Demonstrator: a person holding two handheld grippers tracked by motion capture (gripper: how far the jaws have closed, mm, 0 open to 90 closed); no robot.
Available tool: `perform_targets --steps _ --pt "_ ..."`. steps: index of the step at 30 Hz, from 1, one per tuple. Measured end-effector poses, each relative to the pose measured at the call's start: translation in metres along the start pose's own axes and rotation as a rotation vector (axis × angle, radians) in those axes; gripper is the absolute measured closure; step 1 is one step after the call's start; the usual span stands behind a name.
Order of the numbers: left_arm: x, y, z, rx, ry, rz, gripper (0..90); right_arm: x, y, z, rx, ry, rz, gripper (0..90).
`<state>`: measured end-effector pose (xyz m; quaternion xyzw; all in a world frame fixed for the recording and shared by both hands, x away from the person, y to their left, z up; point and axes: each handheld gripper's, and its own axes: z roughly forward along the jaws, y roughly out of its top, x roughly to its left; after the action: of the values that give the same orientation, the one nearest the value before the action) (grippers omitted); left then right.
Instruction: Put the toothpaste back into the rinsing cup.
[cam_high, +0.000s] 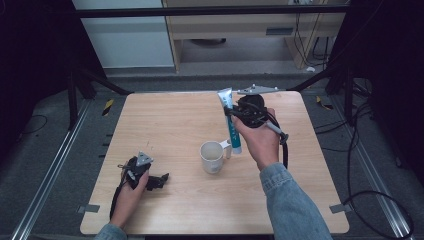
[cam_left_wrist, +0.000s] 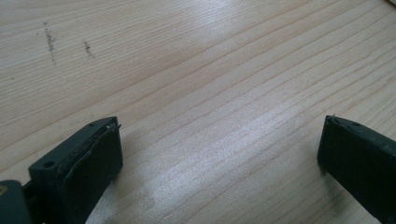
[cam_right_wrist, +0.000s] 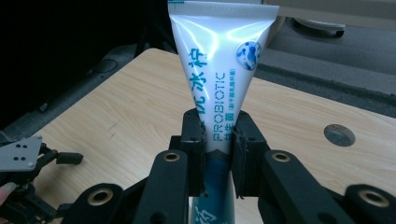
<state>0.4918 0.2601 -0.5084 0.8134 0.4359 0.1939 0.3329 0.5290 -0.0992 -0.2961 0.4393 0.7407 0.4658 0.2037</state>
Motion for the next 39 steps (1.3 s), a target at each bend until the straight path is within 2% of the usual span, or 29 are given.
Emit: perform_targets --steps 26,39 --pt "0.000 0.000 0.000 0.000 0.000 0.000 0.0 0.009 0.012 0.000 -0.067 -0.003 -0.004 77.2" --pt "0.000 0.000 0.000 0.000 0.000 -0.001 0.0 0.014 0.013 0.006 -0.094 -0.001 -0.002 77.2"
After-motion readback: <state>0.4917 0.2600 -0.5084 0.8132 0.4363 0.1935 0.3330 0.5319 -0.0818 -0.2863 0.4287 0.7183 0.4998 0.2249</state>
